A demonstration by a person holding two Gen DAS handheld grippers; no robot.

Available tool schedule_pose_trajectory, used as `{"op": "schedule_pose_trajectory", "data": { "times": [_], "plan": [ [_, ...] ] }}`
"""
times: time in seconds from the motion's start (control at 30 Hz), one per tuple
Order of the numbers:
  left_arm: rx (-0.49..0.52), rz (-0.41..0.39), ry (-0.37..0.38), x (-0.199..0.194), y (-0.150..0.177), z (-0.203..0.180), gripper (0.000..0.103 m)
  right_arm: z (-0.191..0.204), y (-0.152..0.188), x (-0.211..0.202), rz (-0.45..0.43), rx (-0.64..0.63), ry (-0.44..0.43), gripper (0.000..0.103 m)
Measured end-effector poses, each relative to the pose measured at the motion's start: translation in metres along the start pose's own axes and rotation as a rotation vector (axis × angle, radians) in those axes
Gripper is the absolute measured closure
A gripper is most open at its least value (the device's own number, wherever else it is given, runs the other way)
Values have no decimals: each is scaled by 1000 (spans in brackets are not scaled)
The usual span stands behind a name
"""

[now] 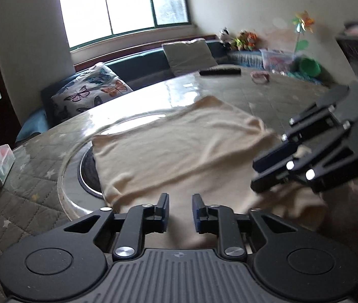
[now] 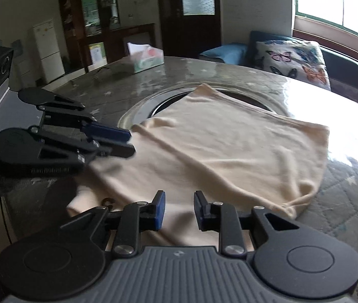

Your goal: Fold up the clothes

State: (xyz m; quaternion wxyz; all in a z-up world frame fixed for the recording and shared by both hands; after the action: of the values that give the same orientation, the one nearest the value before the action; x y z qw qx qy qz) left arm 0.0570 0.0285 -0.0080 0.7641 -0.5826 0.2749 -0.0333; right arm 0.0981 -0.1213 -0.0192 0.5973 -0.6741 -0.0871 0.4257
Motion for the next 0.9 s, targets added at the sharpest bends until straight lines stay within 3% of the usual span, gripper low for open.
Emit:
{"op": "schedule_pose_trajectory", "data": {
  "times": [0.33, 0.43, 0.7, 0.83, 0.9],
  "plan": [
    [9, 2, 8, -23, 5, 2, 76, -27, 19, -36, 12, 75, 69, 79],
    [26, -4, 9, -37, 4, 4, 70, -30, 20, -46, 0, 95, 68, 79],
    [185, 18, 57, -66, 18, -13, 63, -30, 17, -47, 1, 67, 57, 79],
    [275, -12, 75, -61, 24, -32, 60, -24, 14, -51, 9, 7, 56, 61],
    [297, -23, 86, -55, 25, -40, 60, -18, 14, -53, 13, -43, 51, 61]
  ]
}}
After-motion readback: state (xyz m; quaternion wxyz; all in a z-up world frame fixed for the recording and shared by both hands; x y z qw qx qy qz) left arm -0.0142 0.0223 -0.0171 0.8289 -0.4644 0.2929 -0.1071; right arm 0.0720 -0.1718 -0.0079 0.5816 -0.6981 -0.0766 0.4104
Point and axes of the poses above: each gripper's, at about its wrist camera, not at the fingertips, and x roughly the way its jaws point, z to its left, y to its underside, the point moved 2 cm from there along x, roughly the way its jaws point, and after that the axes turned 15 degrees about -z, right-handed, at the moved point
